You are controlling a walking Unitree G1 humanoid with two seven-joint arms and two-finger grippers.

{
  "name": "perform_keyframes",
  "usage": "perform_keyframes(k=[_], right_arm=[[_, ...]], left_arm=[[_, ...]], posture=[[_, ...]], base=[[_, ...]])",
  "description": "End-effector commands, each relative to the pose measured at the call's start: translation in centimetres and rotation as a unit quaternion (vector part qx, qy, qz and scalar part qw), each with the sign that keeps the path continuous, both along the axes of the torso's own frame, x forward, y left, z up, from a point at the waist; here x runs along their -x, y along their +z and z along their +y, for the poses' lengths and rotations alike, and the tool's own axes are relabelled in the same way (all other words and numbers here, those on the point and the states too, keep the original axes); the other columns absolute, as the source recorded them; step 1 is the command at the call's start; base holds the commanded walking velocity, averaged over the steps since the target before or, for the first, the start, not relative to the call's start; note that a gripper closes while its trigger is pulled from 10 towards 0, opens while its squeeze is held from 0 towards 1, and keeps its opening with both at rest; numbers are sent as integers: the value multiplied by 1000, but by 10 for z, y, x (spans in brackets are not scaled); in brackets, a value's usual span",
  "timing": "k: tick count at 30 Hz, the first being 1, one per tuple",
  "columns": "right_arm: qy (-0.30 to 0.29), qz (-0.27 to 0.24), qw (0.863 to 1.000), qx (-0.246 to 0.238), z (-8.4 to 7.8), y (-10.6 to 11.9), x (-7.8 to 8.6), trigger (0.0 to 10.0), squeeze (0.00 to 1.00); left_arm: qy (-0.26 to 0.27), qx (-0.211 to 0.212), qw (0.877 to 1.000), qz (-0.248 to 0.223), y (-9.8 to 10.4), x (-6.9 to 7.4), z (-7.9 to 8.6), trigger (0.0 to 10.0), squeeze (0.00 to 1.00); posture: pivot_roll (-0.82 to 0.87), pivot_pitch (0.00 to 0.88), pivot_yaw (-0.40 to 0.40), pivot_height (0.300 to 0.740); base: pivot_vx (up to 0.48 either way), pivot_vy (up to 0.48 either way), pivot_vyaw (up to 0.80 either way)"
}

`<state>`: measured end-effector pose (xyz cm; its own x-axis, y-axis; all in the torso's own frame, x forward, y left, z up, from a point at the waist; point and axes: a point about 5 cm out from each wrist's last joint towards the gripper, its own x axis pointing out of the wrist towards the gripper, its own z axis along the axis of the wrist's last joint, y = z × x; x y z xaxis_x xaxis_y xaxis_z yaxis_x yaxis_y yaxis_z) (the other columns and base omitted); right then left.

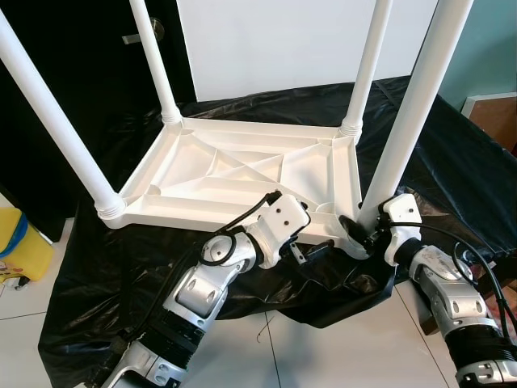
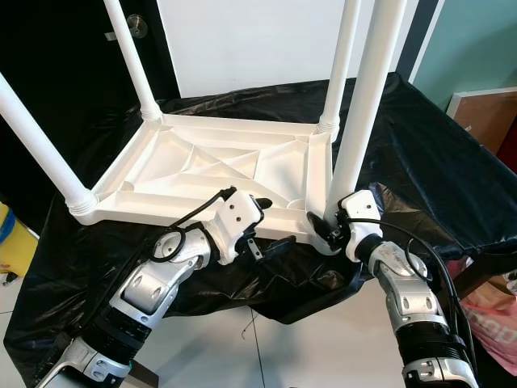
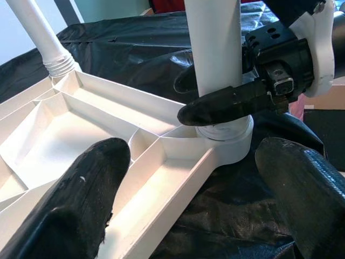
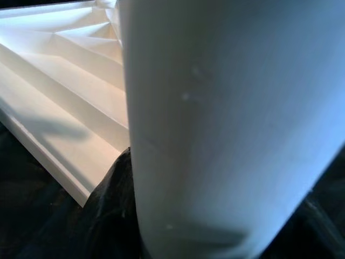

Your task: Building children table

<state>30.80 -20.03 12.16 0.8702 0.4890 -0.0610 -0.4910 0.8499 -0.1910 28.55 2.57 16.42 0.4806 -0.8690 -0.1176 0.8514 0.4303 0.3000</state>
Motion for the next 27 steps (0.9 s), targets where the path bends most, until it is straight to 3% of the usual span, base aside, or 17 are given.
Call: perform_keyframes(k=[1, 6, 7, 11, 13, 14, 16, 19, 22, 27], right_arm=[[23, 20, 1000, 6, 7, -10, 3, 0, 0], [13, 24, 1000, -2, 6, -12, 3, 0, 0], [-1, 26, 1000, -8, 6, -13, 4, 10000, 0], [-6, 27, 1000, -10, 6, -13, 4, 10000, 0], [-71, 21, 997, -17, 9, -14, 4, 10000, 0], [-71, 21, 997, -17, 9, -14, 4, 10000, 0], [-160, 17, 986, -35, 14, -17, 6, 10000, 0], [-172, 17, 984, -38, 15, -17, 6, 10000, 0], [-244, 21, 968, -61, 18, -21, 8, 10000, 0], [-263, 21, 962, -67, 20, -22, 9, 10000, 0]], left_arm=[[-5, -5, 1000, -1, 0, 1, 0, 10000, 0], [-7, -4, 1000, -1, 0, 1, 0, 10000, 0], [-8, -4, 1000, 0, 0, 1, -1, 10000, 0], [-8, -3, 1000, 0, 1, 1, -1, 10000, 0], [-10, -3, 1000, 2, 0, 1, -2, 10000, 0], [-10, -3, 1000, 2, 0, 1, -2, 10000, 0], [-10, -3, 1000, 3, 0, 0, -2, 10000, 0], [-9, -3, 1000, 3, 0, 0, -2, 10000, 0], [-11, -2, 1000, 3, 0, 0, -2, 10000, 0], [-11, -2, 1000, 3, 0, 1, -2, 10000, 0]], posture=[[-174, 26, -6, 740], [-178, 28, -3, 740], [-182, 32, -1, 740], [-182, 32, -1, 740], [-189, 39, 3, 740], [-189, 39, 3, 740], [-191, 41, 6, 740], [-191, 41, 6, 740], [-192, 41, 6, 740], [-193, 41, 6, 740]], base=[[0, 0, 0], [0, 0, 0], [0, 0, 0], [0, 0, 0], [0, 0, 0], [0, 0, 0], [0, 0, 0], [0, 0, 0], [0, 0, 0], [0, 0, 0]])
